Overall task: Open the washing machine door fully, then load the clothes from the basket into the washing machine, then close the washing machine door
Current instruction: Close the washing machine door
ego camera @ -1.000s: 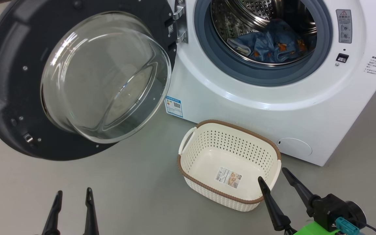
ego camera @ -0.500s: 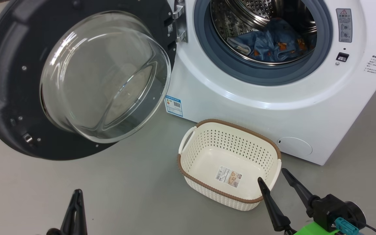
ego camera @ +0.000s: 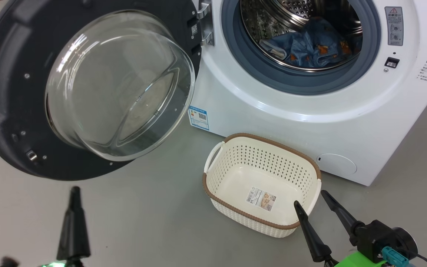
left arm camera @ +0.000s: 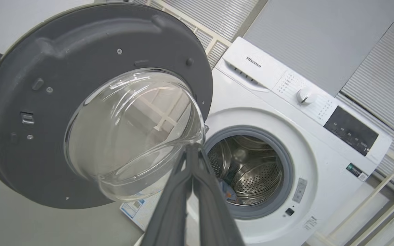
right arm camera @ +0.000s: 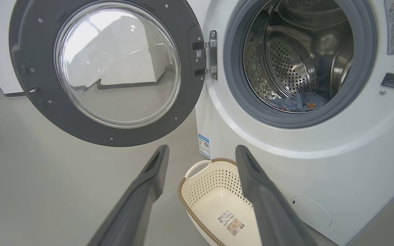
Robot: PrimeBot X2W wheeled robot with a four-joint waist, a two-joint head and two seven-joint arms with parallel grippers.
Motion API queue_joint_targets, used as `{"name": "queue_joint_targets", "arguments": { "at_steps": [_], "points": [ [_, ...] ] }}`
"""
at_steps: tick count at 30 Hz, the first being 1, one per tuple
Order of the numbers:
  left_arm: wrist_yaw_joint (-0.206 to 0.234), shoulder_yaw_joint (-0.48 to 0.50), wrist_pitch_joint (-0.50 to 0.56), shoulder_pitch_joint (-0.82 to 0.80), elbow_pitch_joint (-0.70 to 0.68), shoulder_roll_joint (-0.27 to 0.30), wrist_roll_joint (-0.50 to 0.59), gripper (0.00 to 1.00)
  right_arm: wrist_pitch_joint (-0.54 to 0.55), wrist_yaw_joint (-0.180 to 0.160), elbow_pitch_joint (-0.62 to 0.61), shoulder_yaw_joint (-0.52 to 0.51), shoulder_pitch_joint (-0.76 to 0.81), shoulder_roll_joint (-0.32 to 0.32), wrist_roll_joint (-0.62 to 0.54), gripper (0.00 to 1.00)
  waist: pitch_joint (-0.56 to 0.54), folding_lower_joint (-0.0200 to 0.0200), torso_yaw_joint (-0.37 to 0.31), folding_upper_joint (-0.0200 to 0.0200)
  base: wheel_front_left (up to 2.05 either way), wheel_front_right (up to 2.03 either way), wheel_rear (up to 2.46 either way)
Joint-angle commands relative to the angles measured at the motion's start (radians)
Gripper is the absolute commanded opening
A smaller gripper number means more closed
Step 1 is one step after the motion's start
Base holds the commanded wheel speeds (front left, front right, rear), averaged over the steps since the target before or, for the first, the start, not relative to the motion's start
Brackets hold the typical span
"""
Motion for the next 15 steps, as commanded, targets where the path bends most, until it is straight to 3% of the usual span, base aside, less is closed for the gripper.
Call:
{"name": "queue_joint_targets", "arguments": {
  "at_steps": [1, 3, 5, 6, 11, 15],
  "points": [
    [-0.083, 0.072, -0.012, -0.003, -0.066, -0.023, -0.141, 0.00, 0.005, 0.002, -0.034, 0.027, -0.050, -0.003, -0.013, 1.00, 0.002, -0.0001, 0.000, -0.0001, 0.00, 0.00, 0.00],
    [-0.141, 0.103, -0.012, 0.000, -0.105, -0.042, -0.303, 0.00, 0.006, 0.002, -0.037, 0.025, -0.051, -0.003, -0.014, 1.00, 0.005, -0.0001, 0.000, -0.0001, 0.00, 0.00, 0.00],
    [-0.167, 0.135, -0.012, -0.003, -0.143, -0.050, -0.449, 0.00, 0.007, 0.002, -0.039, 0.023, -0.051, -0.004, -0.014, 1.00, 0.007, -0.0001, 0.000, -0.0001, 0.00, 0.00, 0.00],
    [-0.167, 0.135, -0.012, -0.003, -0.143, -0.050, -0.449, 0.00, 0.007, 0.002, -0.039, 0.023, -0.051, -0.004, -0.014, 1.00, 0.007, -0.0001, 0.000, -0.0001, 0.00, 0.00, 0.00],
    [-0.189, 0.234, -0.012, -0.026, -0.209, -0.052, -0.698, 0.00, 0.011, 0.002, -0.048, 0.016, -0.048, -0.003, -0.015, 1.00, 0.015, -0.0001, 0.000, -0.0001, 0.00, 0.00, 0.00],
    [-0.194, 0.335, -0.003, -0.075, -0.240, -0.017, -0.817, 0.00, 0.016, 0.002, -0.057, 0.011, -0.047, -0.005, -0.016, 1.00, 0.026, -0.0001, 0.002, -0.0001, 0.00, 0.00, 0.00]
  ]
}}
